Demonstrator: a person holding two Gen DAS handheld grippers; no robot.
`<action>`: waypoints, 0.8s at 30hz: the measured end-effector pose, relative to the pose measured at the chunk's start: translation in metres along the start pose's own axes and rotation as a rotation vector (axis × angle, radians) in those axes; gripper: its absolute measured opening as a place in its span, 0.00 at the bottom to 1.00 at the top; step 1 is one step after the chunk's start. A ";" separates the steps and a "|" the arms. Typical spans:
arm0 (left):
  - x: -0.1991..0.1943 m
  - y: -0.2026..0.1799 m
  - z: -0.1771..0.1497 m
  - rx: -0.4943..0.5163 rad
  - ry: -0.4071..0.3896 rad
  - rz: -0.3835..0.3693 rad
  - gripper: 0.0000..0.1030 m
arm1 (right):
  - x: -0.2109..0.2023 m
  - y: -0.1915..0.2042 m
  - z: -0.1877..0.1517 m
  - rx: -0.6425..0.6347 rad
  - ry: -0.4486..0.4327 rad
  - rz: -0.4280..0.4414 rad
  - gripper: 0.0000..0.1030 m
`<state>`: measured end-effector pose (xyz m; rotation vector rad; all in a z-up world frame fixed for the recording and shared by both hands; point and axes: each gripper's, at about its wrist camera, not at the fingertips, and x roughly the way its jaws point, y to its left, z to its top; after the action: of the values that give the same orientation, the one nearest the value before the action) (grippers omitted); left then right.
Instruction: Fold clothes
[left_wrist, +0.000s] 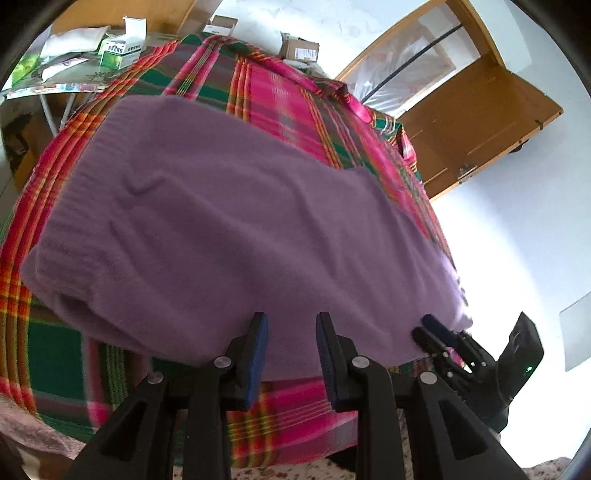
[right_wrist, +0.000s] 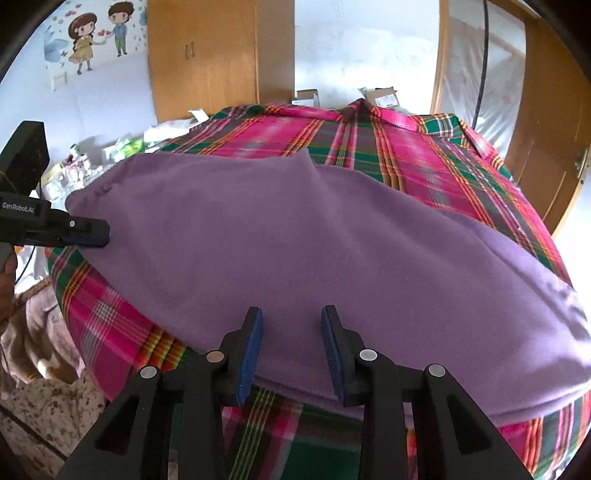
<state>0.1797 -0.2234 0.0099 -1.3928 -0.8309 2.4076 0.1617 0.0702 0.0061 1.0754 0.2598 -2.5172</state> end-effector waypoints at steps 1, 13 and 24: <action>-0.002 0.003 -0.001 -0.006 -0.003 -0.007 0.26 | -0.002 0.001 -0.002 0.006 0.001 -0.005 0.33; 0.013 0.006 -0.007 -0.018 -0.020 -0.039 0.26 | -0.011 0.008 -0.010 0.025 0.001 -0.063 0.33; -0.006 0.017 -0.013 -0.038 -0.056 0.005 0.26 | -0.003 0.037 0.025 -0.048 -0.053 0.017 0.33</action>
<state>0.1951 -0.2352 -0.0003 -1.3472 -0.8920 2.4574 0.1632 0.0293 0.0245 0.9864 0.2927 -2.5076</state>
